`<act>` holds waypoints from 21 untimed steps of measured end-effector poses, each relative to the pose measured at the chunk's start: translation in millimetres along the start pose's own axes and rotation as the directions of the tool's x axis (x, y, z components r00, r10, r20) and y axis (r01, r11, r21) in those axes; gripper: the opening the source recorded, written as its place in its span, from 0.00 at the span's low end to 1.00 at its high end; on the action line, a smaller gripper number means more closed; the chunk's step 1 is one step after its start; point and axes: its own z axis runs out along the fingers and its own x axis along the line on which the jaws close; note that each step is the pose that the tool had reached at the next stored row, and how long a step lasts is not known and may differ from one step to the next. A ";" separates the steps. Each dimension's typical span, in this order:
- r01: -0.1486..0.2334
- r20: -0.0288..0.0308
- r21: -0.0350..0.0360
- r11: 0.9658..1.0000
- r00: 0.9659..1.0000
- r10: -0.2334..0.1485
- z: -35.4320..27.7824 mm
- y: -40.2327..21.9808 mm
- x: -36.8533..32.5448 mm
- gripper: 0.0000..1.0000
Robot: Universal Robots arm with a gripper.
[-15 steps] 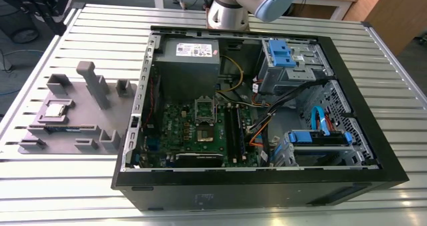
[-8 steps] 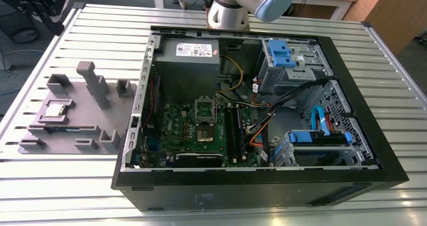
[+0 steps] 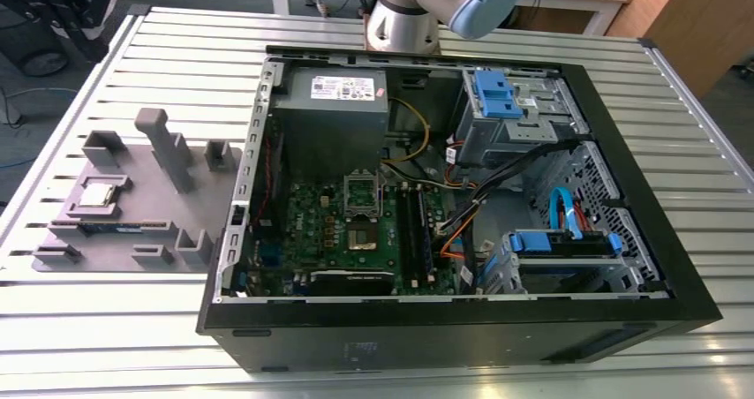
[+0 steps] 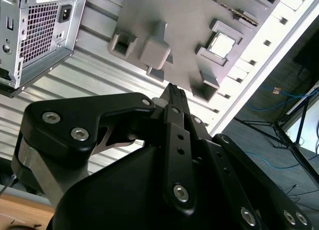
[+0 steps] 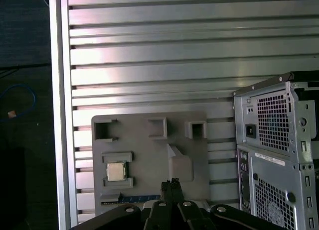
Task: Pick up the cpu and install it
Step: 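Reach for the cpu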
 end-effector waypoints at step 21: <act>0.000 0.000 0.000 1.000 1.000 0.000 -0.4 -1.0 13.3 0.11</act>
